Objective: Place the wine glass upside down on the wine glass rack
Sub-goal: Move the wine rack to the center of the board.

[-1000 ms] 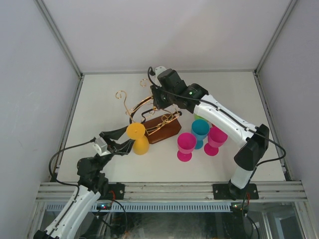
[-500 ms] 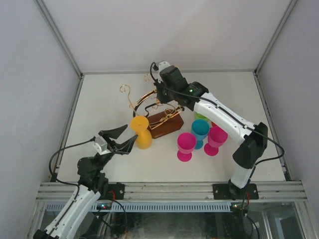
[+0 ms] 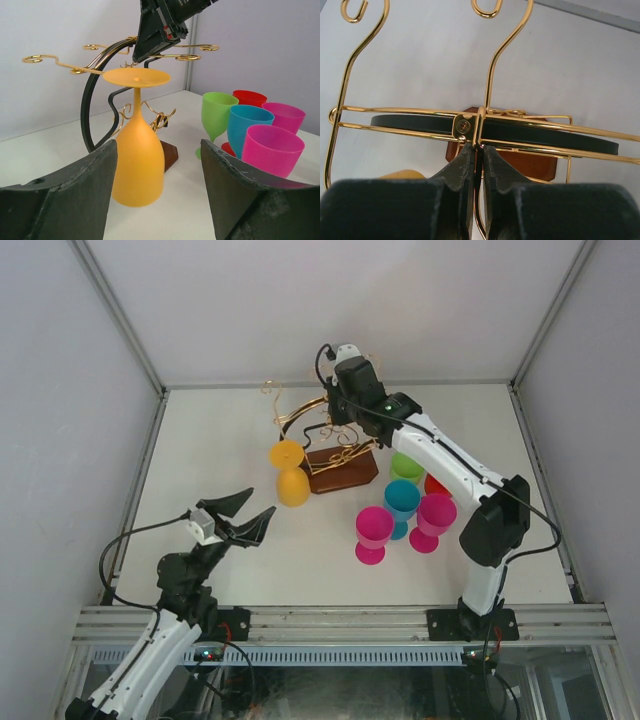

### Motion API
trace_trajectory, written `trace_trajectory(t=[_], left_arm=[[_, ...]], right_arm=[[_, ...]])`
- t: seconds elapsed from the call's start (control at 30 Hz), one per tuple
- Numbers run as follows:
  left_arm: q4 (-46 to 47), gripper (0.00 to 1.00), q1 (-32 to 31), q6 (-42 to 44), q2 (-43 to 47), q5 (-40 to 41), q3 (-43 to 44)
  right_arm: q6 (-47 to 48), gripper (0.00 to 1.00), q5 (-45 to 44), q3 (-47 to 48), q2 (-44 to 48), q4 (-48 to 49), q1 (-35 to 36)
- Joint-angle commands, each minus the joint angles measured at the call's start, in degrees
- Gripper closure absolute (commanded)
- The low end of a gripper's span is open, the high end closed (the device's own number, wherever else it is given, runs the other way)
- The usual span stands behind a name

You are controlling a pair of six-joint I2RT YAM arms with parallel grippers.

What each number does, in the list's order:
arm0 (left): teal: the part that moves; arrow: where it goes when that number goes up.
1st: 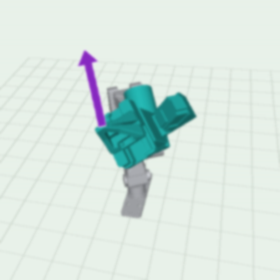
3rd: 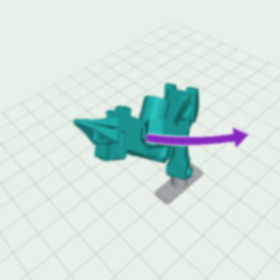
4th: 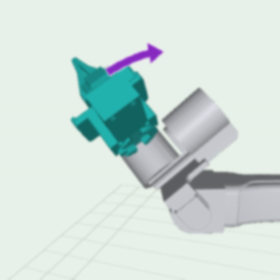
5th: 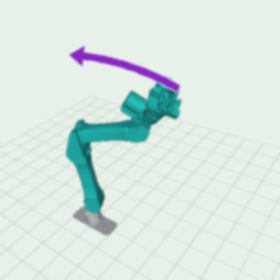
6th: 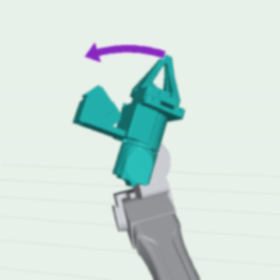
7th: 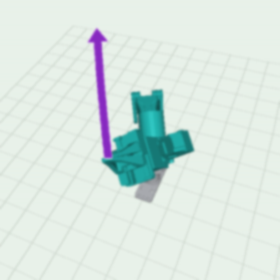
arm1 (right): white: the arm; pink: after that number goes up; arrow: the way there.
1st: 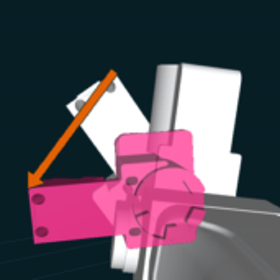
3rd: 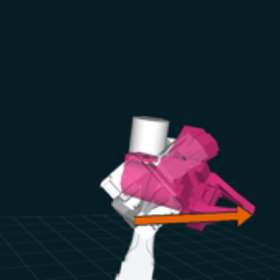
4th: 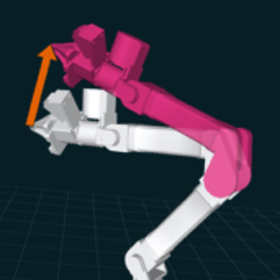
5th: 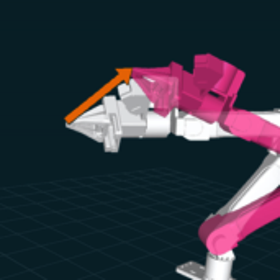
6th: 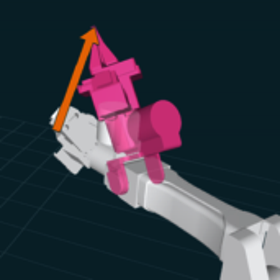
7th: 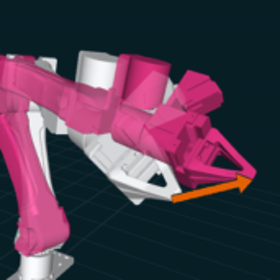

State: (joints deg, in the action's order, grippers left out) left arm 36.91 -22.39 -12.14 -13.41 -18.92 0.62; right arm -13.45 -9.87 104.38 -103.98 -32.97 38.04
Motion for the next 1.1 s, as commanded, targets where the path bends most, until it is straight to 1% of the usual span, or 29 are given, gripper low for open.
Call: trace_trajectory(t=[0.0,0.13,0.33,0.47,0.53,0.63,0.73,0.87,0.93,1.03,1.07], left_arm=[[1.6,0.28,-0.1,-2.2,-0.5,3.7,-9.8],[0.6,0.25,-0.2,-5.4,0.4,11.4,-9.5],[-1.3,0.23,-0.2,-8.1,3.5,14.1,-9.5],[-2.8,0.22,-0.1,-9.3,4.6,15.3,-9.1],[-2.9,0.21,-0.2,-10.6,4.7,17.5,-8.9],[-3.1,0.19,-0.2,-13.1,4.7,20.8,-8.6],[-3.1,0.17,-0.2,-15.1,4.6,22.9,-8.3],[-4.6,0.15,-0.2,-17.4,4.4,24.1,-7.3],[-7.3,0.15,-0.2,-19.2,4.4,25.1,-5.8],[-16.5,0.12,-0.2,-22.4,3.7,28.9,-2.2],[-19.0,0.11,-0.2,-22.8,3.5,29.5,-0.9]], right_arm=[[-1.0,0.98,-0.8,6.1,-2.9,5.1,-2.2],[-1.6,0.97,-0.8,9.2,-5.4,5.3,-2.7],[-2.8,0.97,-1.2,14.8,-9.7,5.7,-2.9],[-2.3,0.91,-0.1,19.4,-12.3,4.3,-2.8],[-1.7,0.87,0.6,19.7,-12.0,4.5,-2.8],[-1.0,0.78,1.2,19.6,-10.3,4.3,-2.8],[0.0,0.64,2.9,18.5,-7.6,4.2,-2.8],[1.0,0.55,5.0,15.7,-2.8,4.7,-2.6],[1.3,0.51,5.9,13.6,0.1,4.5,-2.6],[2.2,0.46,7.0,8.7,5.7,4.7,-2.5],[2.6,0.43,7.4,6.0,8.8,5.4,-2.4]])
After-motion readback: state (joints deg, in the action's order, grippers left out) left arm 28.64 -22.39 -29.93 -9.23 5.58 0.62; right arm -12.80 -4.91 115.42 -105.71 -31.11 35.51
